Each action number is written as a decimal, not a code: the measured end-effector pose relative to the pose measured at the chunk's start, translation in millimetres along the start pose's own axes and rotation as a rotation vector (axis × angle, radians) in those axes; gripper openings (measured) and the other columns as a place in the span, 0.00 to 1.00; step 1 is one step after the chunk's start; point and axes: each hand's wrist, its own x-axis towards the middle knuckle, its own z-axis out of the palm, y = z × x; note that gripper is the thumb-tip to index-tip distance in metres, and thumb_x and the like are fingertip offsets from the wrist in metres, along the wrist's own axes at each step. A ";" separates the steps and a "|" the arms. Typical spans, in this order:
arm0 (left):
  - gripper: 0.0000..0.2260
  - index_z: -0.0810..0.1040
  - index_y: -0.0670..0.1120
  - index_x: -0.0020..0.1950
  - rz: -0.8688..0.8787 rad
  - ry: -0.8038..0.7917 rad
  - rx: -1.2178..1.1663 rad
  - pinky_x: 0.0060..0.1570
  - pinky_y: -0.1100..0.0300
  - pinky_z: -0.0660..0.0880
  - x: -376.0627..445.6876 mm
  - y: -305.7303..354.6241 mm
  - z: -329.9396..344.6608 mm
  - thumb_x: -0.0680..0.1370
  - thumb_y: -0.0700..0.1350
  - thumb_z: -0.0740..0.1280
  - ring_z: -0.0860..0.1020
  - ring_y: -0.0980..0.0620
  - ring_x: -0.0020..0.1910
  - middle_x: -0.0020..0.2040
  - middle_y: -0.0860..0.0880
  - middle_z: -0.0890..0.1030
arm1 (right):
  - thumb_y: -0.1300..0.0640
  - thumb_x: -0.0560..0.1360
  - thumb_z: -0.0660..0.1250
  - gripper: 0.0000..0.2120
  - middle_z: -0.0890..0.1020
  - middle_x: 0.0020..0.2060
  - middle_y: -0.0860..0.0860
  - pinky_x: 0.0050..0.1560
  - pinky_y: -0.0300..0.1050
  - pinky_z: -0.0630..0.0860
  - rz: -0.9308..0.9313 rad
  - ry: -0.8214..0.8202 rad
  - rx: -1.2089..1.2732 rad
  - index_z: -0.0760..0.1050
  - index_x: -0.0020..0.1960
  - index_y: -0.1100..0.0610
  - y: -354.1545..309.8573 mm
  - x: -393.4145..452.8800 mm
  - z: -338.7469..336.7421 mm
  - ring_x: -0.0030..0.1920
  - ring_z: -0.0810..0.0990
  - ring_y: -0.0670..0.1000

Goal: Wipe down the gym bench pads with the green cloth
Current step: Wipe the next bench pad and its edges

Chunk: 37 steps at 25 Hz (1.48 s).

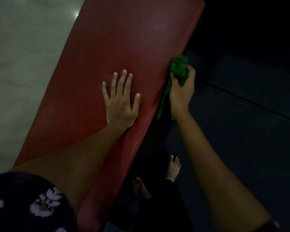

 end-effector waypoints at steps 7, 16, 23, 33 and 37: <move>0.26 0.60 0.44 0.74 0.010 -0.007 0.024 0.71 0.39 0.48 0.6 0.4 3.2 0.79 0.53 0.53 0.56 0.45 0.75 0.75 0.45 0.62 | 0.60 0.73 0.62 0.23 0.70 0.61 0.55 0.54 0.41 0.70 -0.286 0.057 -0.618 0.67 0.68 0.52 -73.6 116.3 10.0 0.60 0.70 0.50; 0.26 0.61 0.44 0.74 0.012 -0.003 -0.003 0.72 0.40 0.47 1.0 -0.4 1.5 0.79 0.54 0.52 0.56 0.46 0.75 0.75 0.46 0.62 | 0.57 0.76 0.61 0.23 0.69 0.66 0.54 0.60 0.53 0.63 -0.776 -0.380 -1.241 0.65 0.70 0.50 -95.8 93.9 30.3 0.66 0.64 0.58; 0.26 0.58 0.46 0.76 -0.067 -0.189 0.010 0.72 0.43 0.44 2.8 8.3 -21.8 0.80 0.55 0.51 0.52 0.47 0.76 0.77 0.47 0.57 | 0.63 0.75 0.60 0.23 0.70 0.66 0.54 0.61 0.51 0.68 -0.688 -0.690 -1.138 0.69 0.69 0.51 -75.2 25.4 -16.0 0.63 0.68 0.61; 0.24 0.61 0.41 0.74 -0.317 -0.201 -0.447 0.72 0.54 0.56 -160.7 47.5 -158.1 0.79 0.42 0.62 0.62 0.47 0.73 0.74 0.43 0.63 | 0.67 0.74 0.64 0.22 0.76 0.61 0.61 0.52 0.32 0.65 -0.554 -0.813 -0.742 0.70 0.68 0.59 -135.3 -145.1 -118.7 0.61 0.73 0.58; 0.19 0.68 0.39 0.69 -0.447 -0.030 -0.562 0.65 0.67 0.58 -269.8 66.3 -235.9 0.78 0.38 0.64 0.68 0.46 0.68 0.68 0.42 0.70 | 0.69 0.73 0.67 0.21 0.78 0.58 0.59 0.56 0.36 0.70 -0.613 -0.940 -0.642 0.73 0.65 0.61 -159.9 -236.9 -148.9 0.57 0.76 0.55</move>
